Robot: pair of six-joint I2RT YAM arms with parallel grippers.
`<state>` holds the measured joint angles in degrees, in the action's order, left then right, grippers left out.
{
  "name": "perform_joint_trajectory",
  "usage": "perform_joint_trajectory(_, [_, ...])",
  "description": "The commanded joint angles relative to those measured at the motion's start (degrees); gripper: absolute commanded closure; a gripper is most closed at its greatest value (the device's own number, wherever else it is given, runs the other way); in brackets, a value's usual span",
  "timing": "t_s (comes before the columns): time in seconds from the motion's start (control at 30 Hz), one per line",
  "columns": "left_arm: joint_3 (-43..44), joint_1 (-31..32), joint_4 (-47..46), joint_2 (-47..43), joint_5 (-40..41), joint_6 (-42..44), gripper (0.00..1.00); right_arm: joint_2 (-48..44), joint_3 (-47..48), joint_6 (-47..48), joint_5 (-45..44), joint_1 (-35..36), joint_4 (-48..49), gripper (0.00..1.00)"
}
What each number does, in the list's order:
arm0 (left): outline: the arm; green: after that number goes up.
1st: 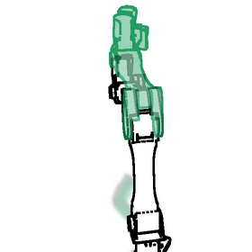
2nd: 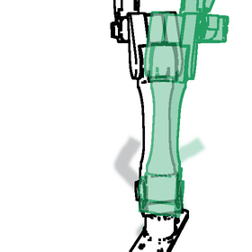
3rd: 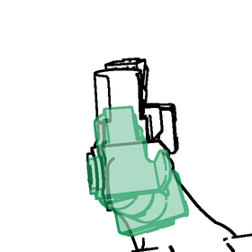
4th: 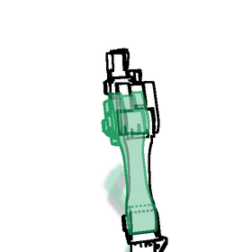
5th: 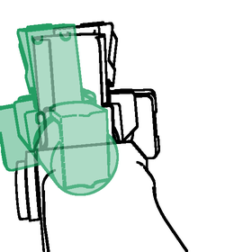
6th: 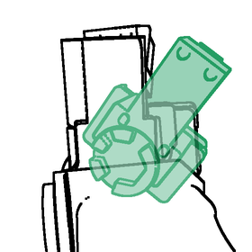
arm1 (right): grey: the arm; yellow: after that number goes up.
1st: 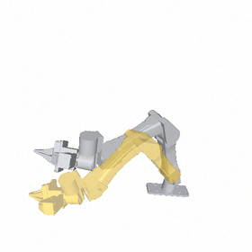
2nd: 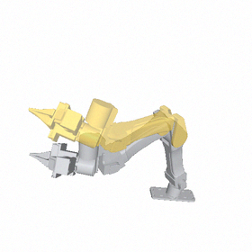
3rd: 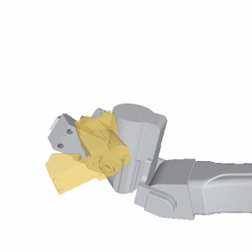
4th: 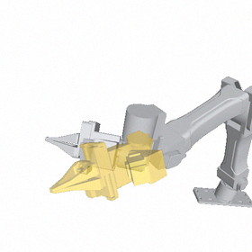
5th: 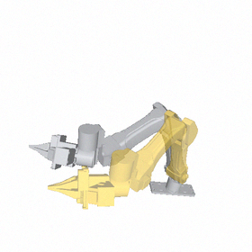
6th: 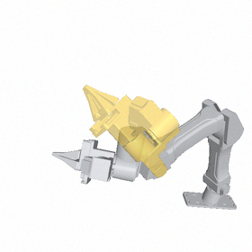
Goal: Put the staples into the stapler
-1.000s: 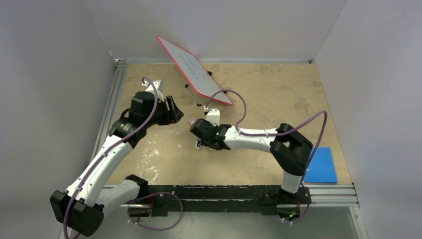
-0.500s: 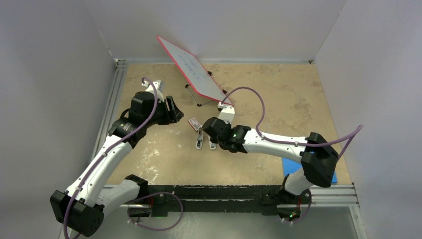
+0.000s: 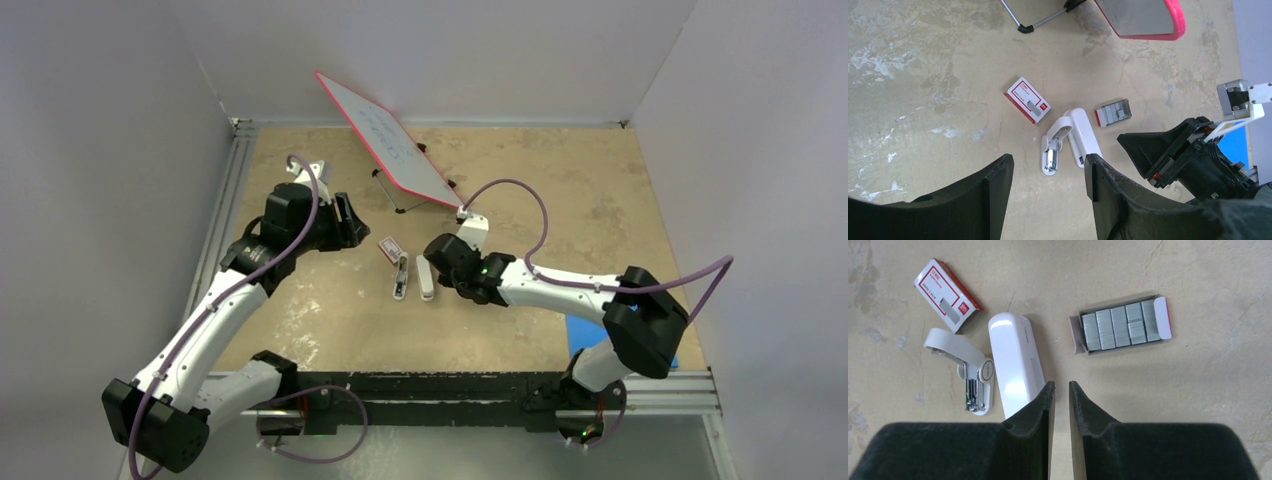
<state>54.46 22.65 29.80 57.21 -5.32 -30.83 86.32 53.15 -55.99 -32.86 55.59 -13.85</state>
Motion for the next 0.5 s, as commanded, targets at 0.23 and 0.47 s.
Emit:
perform_joint_trajectory(0.23, [-1.6,0.2,-1.3,0.2,-4.2,-2.2,0.45,-3.0,1.1,9.1,9.9,0.2,6.3,0.59])
perform_joint_trajectory(0.47, [-10.7,0.2,-6.4,-0.9,-13.1,-8.5,0.45,0.7,2.2,11.7,12.8,0.4,4.7,0.47])
